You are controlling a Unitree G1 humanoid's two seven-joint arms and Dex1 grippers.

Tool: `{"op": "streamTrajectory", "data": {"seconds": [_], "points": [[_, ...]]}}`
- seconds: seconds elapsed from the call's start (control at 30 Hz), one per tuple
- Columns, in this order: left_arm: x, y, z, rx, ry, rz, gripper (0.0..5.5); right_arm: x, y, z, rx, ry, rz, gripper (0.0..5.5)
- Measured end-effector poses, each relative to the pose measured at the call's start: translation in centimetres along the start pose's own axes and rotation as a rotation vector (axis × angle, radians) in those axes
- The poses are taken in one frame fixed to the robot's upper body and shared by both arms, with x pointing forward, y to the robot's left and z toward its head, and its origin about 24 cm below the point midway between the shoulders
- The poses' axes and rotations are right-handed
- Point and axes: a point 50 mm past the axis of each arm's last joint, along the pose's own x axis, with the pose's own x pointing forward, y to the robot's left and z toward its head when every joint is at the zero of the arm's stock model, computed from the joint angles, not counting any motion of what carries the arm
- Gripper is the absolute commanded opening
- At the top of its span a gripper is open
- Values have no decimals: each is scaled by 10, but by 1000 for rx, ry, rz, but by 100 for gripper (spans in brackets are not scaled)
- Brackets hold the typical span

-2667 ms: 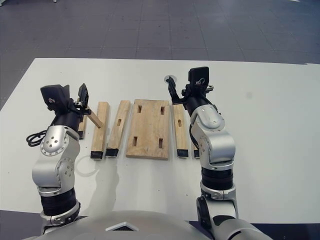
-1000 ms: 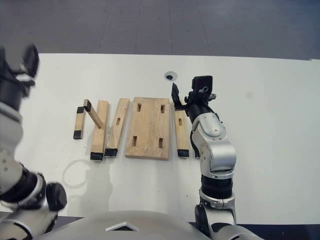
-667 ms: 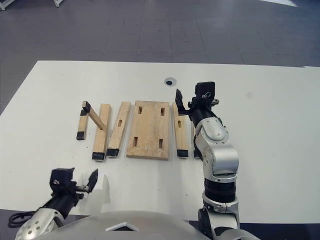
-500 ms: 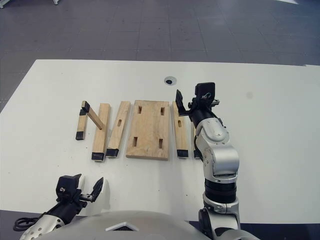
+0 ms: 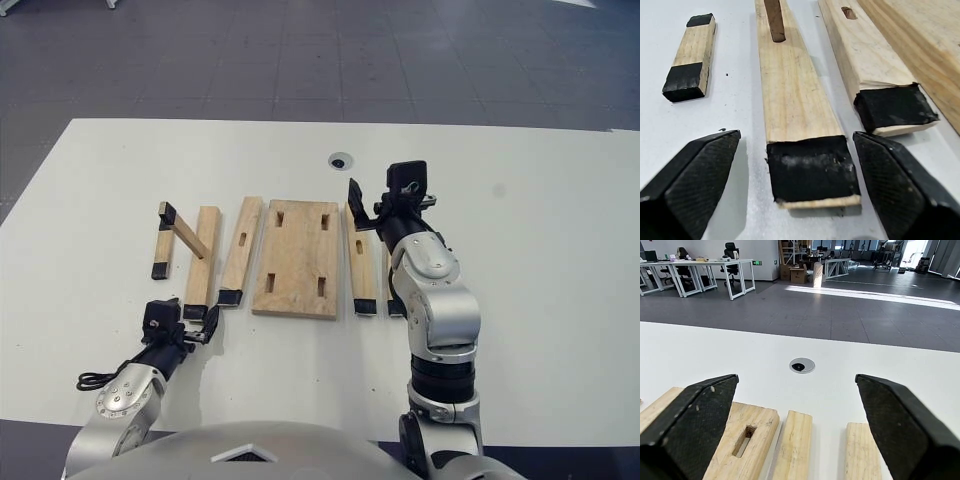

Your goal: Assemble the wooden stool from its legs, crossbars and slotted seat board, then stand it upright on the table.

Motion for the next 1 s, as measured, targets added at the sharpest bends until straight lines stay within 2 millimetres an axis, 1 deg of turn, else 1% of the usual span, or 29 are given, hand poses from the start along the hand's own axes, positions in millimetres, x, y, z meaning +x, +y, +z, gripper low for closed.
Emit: {"op": "streamTrajectory", "data": {"seconds": [0.17, 0.2, 0.23, 0.3, 0.4, 0.63, 0.73, 0.87, 0.93, 1.0], "points": [[18, 8, 1, 9, -23, 61, 417, 0, 1, 1, 3, -4, -2, 431], [21, 9, 1, 11, -24, 67, 399, 1, 1, 2, 3, -6, -2, 431], [26, 10, 2, 22, -29, 77, 393, 1, 1, 3, 3, -11, 0, 431], [29, 11, 3, 38, -35, 85, 361, 2, 2, 4, 4, -16, 1, 431], [30, 9, 2, 49, -33, 74, 319, 4, 4, 9, 18, -31, 5, 431], [29, 6, 0, 25, -16, -19, 211, 8, 6, 21, 42, -55, -6, 431], [29, 7, 0, 13, -14, -26, 210, 9, 4, 25, 52, -67, -23, 431], [30, 10, -1, 0, -31, -27, 209, 11, 3, 35, 54, -102, -27, 431], [28, 20, -1, -86, -48, 16, 208, 13, 0, 43, 85, -118, -20, 431], [27, 39, 14, -197, -73, 110, 208, 20, -9, 51, 121, -114, -21, 431]]}}
